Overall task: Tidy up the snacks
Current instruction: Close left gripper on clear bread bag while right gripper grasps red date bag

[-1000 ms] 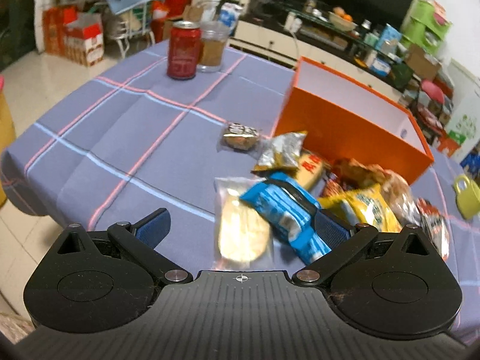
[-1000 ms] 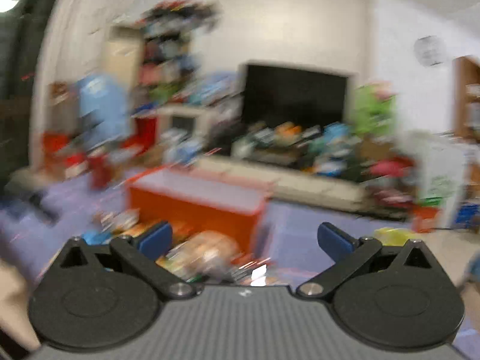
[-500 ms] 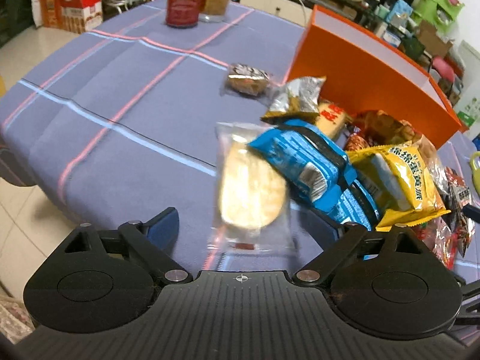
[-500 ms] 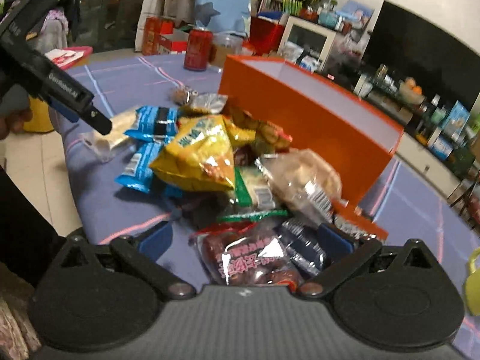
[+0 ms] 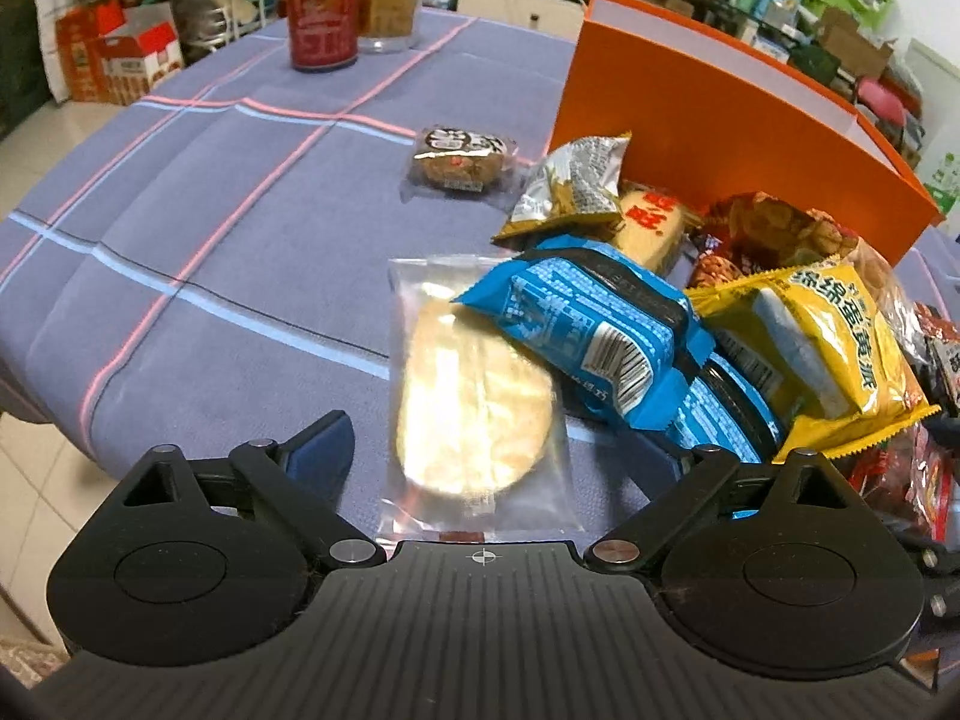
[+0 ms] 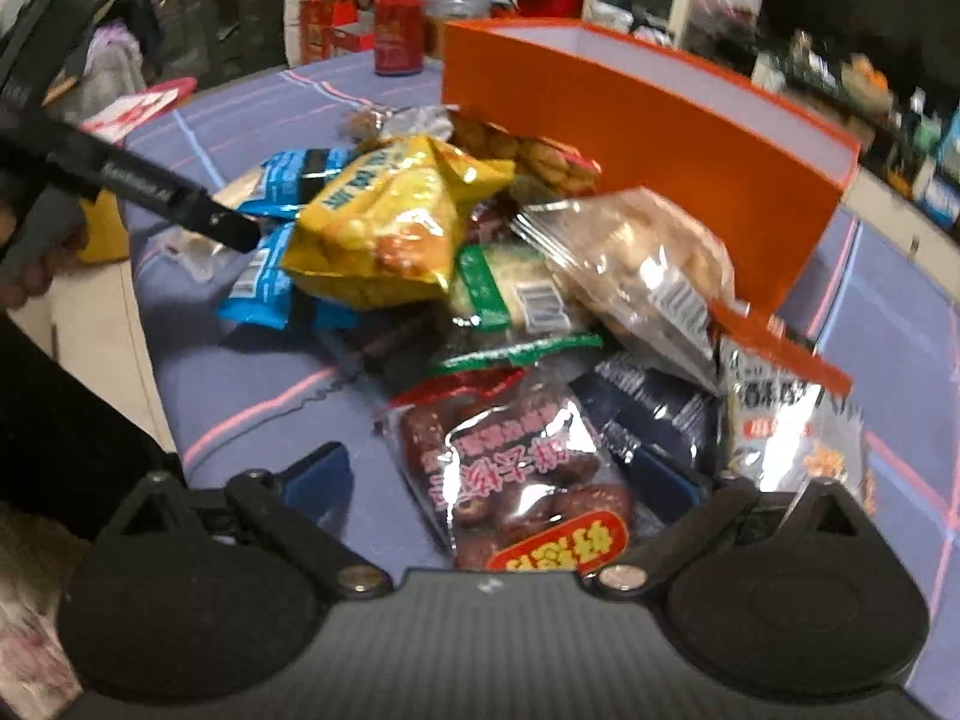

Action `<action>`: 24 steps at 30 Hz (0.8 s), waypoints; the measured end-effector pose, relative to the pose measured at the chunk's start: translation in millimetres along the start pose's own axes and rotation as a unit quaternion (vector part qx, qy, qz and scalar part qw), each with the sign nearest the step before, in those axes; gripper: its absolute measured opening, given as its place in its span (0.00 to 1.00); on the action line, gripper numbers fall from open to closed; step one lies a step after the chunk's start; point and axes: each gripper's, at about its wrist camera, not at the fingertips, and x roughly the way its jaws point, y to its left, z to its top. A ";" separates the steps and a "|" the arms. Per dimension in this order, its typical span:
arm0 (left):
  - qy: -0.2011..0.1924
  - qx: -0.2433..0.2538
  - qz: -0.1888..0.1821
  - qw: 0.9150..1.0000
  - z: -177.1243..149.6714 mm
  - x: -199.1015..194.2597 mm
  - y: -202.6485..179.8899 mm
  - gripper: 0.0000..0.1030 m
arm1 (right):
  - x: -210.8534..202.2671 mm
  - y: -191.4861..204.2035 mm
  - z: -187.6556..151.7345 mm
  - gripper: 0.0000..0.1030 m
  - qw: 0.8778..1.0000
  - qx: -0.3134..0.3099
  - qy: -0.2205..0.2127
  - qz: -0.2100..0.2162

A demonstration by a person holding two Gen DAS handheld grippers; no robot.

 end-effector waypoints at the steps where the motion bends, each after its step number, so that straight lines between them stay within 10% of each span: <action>1: 0.000 -0.001 -0.002 1.000 1.0 0.3 1.2 0.82 | 0.4 -0.4 -0.4 0.75 1.000 0.002 0.003 -0.006; 24: -0.049 0.001 -0.026 0.998 -5.5 0.3 -0.6 0.78 | -7.2 10.2 -9.1 0.77 0.999 0.043 -0.010 -0.017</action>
